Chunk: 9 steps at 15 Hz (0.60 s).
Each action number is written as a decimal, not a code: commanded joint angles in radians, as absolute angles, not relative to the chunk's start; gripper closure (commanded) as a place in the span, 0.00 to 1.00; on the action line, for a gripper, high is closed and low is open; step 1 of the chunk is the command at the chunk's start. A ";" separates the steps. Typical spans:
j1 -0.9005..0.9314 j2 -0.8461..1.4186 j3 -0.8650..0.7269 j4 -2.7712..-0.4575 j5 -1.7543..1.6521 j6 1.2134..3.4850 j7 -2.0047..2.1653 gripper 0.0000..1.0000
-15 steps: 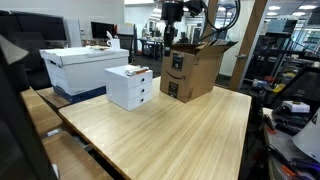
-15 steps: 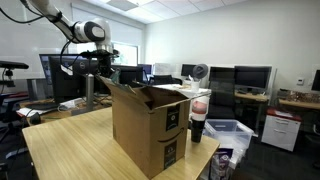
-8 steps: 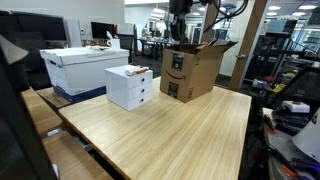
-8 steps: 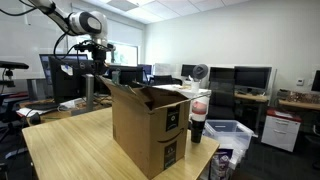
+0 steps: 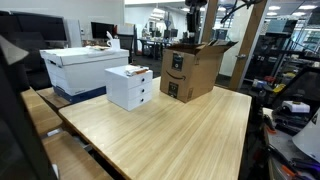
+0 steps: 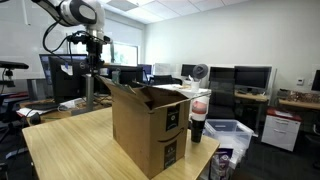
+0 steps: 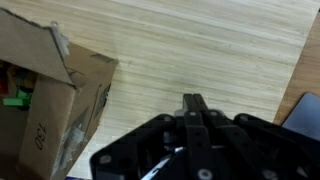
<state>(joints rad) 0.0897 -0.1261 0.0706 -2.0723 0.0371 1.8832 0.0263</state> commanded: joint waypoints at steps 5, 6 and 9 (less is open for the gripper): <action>0.076 -0.271 0.054 -2.197 0.089 1.870 0.043 0.72; 0.083 -0.283 0.053 -2.207 0.097 1.878 0.004 0.71; 0.088 -0.294 0.062 -2.210 0.081 1.871 0.009 0.56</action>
<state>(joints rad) 0.0851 -0.2538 0.0537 -2.1797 0.0711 1.8785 0.0308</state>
